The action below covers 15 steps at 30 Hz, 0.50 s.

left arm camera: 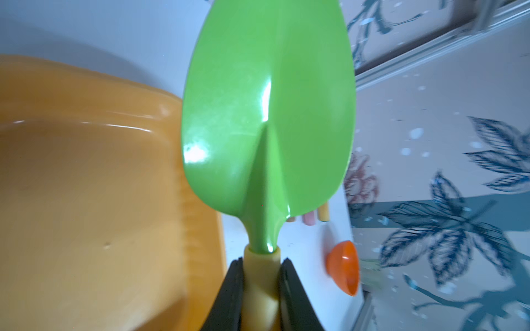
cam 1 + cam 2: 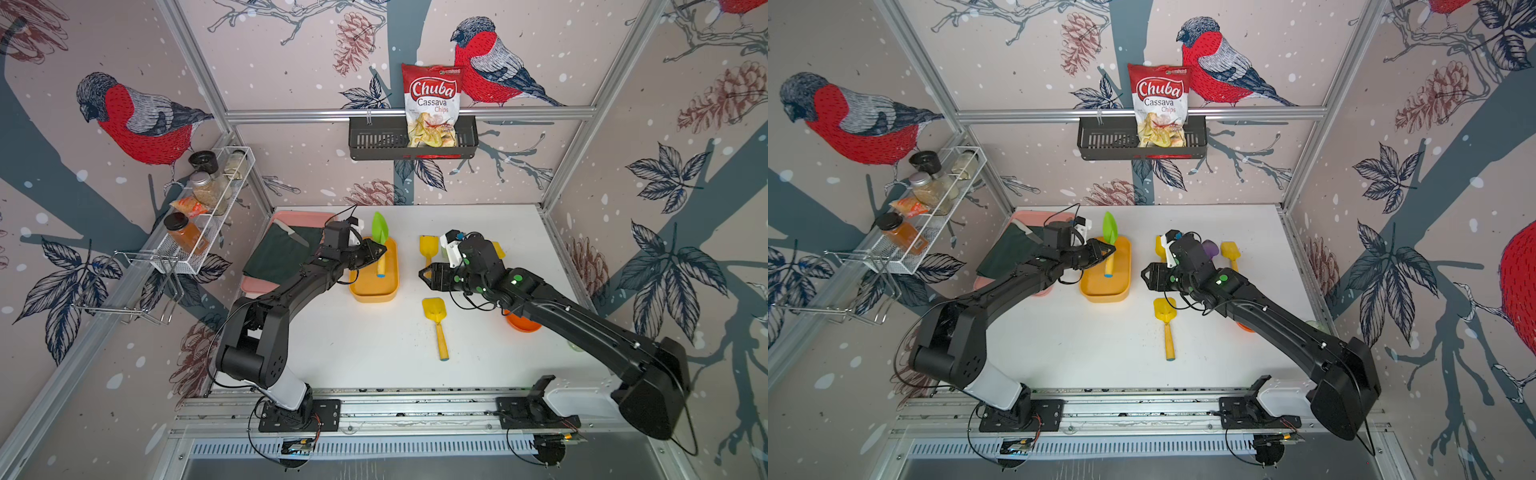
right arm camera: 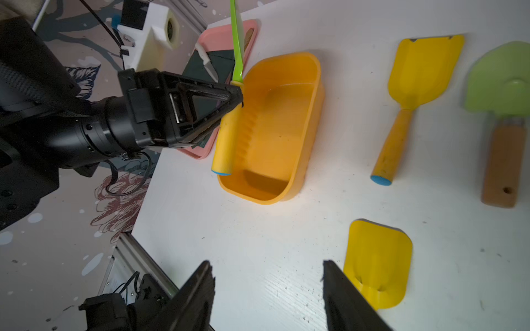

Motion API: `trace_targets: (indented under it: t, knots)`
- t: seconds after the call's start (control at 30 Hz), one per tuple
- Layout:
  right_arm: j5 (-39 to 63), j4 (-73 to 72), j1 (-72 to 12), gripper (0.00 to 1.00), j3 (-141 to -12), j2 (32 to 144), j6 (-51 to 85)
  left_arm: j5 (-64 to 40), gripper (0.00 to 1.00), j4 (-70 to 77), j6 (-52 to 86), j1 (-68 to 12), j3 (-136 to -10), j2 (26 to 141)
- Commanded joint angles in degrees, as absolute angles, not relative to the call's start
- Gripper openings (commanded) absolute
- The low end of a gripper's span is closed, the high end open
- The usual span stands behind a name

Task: Take the shovel out of the storage box
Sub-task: Pick up the shovel from the storage box.

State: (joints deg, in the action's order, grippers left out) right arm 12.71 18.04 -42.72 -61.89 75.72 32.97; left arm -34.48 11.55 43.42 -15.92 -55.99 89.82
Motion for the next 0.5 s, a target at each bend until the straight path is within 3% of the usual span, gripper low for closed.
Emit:
trace_targets:
  t: [0.0, 0.3, 0.47]
  knots:
    - [29.6, 5.8, -40.4, 0.63, -62.1, 78.7, 31.7, -44.9, 0.0, 38.5, 58.6, -14.7, -51.4, 87.4]
    - [46.6, -3.0, -39.6, 0.67, -71.0, 90.0, 33.0, -46.3, 0.0, 75.2, 84.0, -14.4, -41.2, 86.4]
    - [47.5, -5.5, -39.7, 0.65, -73.6, 92.9, 34.6, -46.6, 0.0, 81.8, 88.5, -14.4, -38.8, 87.3]
